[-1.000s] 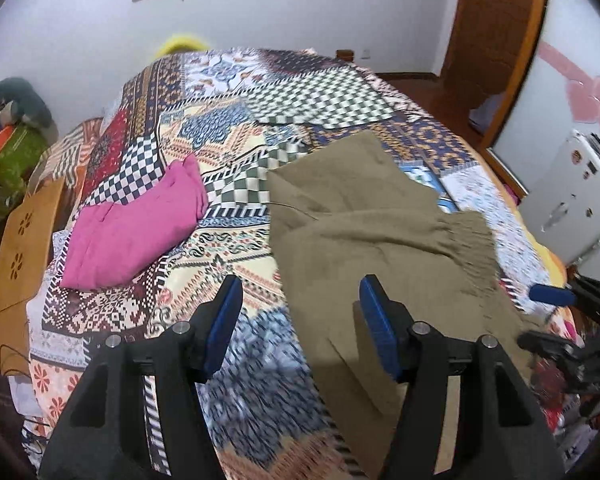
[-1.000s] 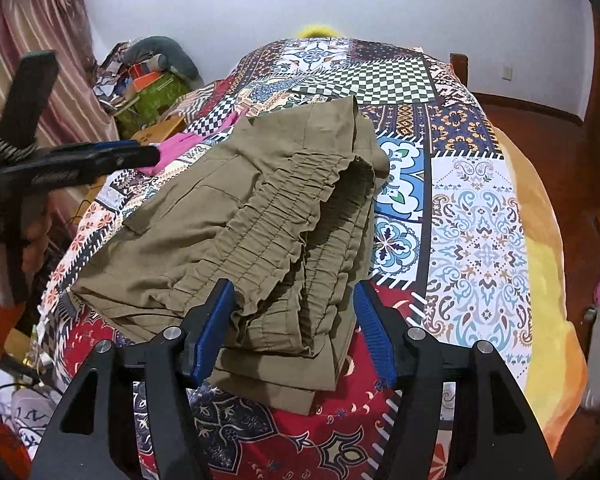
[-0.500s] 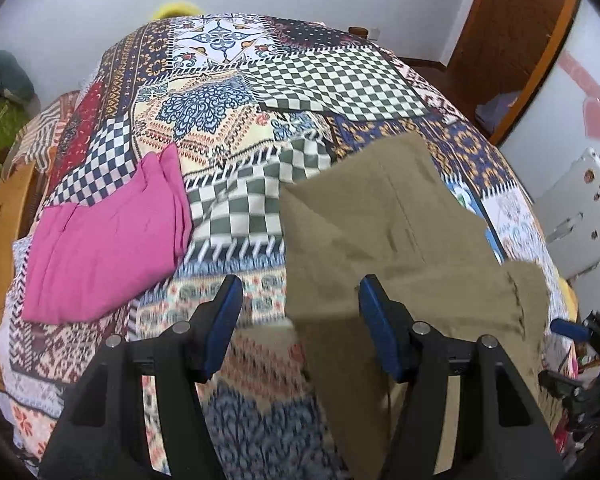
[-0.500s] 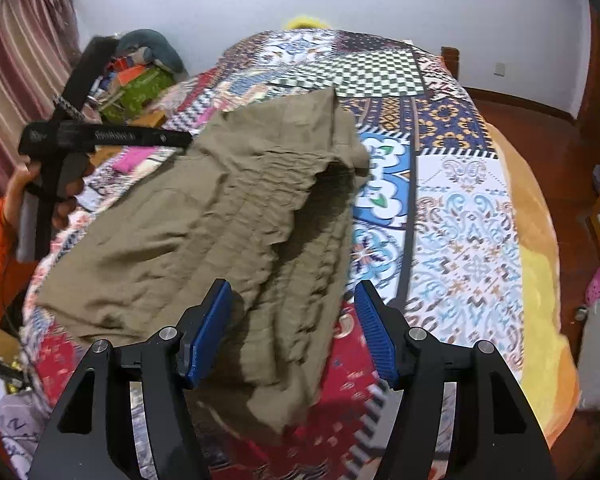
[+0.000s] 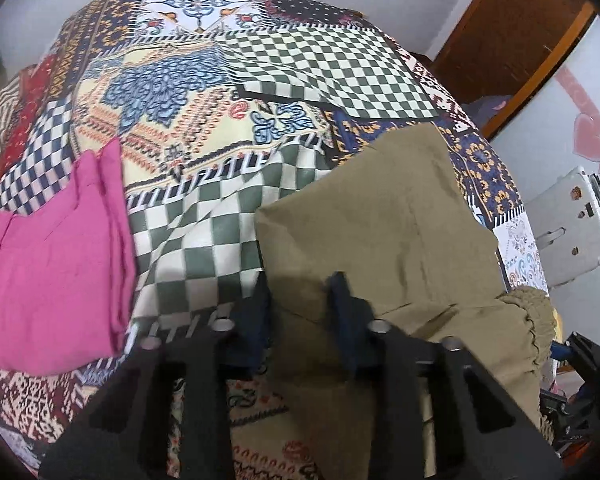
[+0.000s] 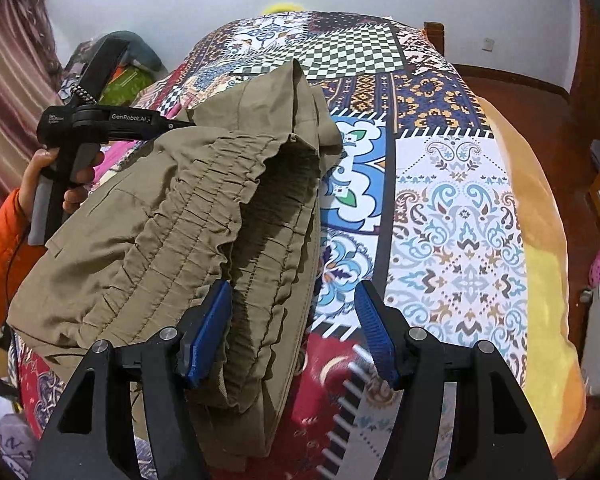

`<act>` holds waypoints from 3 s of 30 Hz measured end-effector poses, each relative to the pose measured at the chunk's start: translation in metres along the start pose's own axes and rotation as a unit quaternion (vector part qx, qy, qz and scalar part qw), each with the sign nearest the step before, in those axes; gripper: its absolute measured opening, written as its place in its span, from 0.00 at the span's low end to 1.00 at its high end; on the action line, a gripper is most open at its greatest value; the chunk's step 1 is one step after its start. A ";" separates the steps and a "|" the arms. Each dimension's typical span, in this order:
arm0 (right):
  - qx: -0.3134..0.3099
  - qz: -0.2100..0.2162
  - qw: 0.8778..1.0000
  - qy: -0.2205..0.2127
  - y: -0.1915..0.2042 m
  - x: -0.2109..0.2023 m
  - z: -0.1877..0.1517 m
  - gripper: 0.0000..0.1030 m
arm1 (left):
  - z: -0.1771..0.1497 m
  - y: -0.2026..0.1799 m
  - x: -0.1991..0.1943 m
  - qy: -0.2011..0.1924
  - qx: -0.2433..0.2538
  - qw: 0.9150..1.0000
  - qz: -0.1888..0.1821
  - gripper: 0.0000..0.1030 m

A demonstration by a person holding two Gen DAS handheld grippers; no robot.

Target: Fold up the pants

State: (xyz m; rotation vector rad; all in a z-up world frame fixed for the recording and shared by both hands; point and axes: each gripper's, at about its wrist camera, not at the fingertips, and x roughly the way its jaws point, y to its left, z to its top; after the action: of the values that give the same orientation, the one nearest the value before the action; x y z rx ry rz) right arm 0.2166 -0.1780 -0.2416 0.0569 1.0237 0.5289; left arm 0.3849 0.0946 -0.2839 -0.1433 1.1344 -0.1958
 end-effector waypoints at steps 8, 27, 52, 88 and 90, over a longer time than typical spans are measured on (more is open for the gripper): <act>-0.008 -0.021 1.000 -0.013 0.000 -0.008 0.009 0.57 | -0.006 0.008 -0.017 -0.017 -0.026 0.999 -0.013 0.06; -0.051 -0.029 0.995 -0.082 0.039 -0.063 0.020 0.57 | -0.139 0.016 -0.146 -0.071 -0.048 0.995 0.057 0.05; -0.084 -0.004 0.996 -0.006 0.079 -0.020 -0.015 0.57 | -0.248 0.037 -0.197 -0.073 -0.084 0.989 0.098 0.17; -0.119 0.028 0.993 -0.007 0.089 0.016 0.028 0.48 | -0.152 0.068 -0.107 -0.032 -0.075 0.996 0.033 0.16; -0.109 0.027 0.994 -0.005 0.087 0.012 0.030 0.48 | -0.150 0.064 -0.112 -0.032 -0.072 0.996 0.045 0.16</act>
State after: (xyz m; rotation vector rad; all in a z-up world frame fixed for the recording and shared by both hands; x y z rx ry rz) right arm 0.2119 -0.0912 -0.2107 -0.1064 0.9521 0.6860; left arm 0.2078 0.1798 -0.2613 -0.2238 1.0885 -0.0297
